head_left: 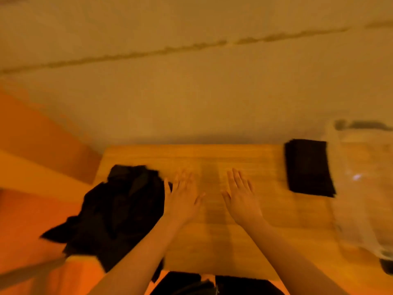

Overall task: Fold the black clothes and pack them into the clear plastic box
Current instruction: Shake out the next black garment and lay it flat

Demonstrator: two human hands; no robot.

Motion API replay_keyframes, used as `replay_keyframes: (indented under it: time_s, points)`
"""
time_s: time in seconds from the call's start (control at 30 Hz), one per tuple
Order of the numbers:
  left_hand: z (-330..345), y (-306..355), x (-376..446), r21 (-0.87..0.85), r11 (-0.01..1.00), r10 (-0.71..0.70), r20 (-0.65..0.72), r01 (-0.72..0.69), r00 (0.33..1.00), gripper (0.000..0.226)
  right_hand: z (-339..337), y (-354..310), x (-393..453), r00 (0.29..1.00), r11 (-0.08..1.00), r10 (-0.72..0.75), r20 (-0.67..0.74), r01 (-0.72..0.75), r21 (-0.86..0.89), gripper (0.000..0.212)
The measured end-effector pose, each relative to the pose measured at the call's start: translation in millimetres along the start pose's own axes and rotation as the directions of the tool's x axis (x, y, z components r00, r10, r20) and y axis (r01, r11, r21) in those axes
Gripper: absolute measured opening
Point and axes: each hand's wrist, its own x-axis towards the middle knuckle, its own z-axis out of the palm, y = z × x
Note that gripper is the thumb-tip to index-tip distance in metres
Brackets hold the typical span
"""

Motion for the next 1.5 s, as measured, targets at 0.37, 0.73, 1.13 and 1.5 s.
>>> replay_keyframes:
  time_s: [0.37,0.73,1.13,1.5]
  points:
    - [49,-154,-88,-0.159,0.928,-0.338,0.029,0.338,0.941,0.082,36,-174,33,0.85,0.853,-0.45,0.274,0.5,-0.147,0.076]
    - [46,-189,-85,-0.718,0.667,-0.309,-0.024,0.198,0.951,0.077,50,-222,88,0.852,0.843,-0.411,0.325,0.491,-0.222,0.059]
    - [-67,-197,-62,-0.891,0.439,-0.129,-0.186,-0.112,0.974,0.04,-72,-251,72,0.834,0.836,-0.478,0.274,0.337,0.434,0.011]
    - [-290,-197,-54,-0.865,0.335,-0.008,-0.4,-0.374,0.917,0.021,-270,-272,38,0.847,0.762,-0.53,-0.041,0.497,0.414,0.01]
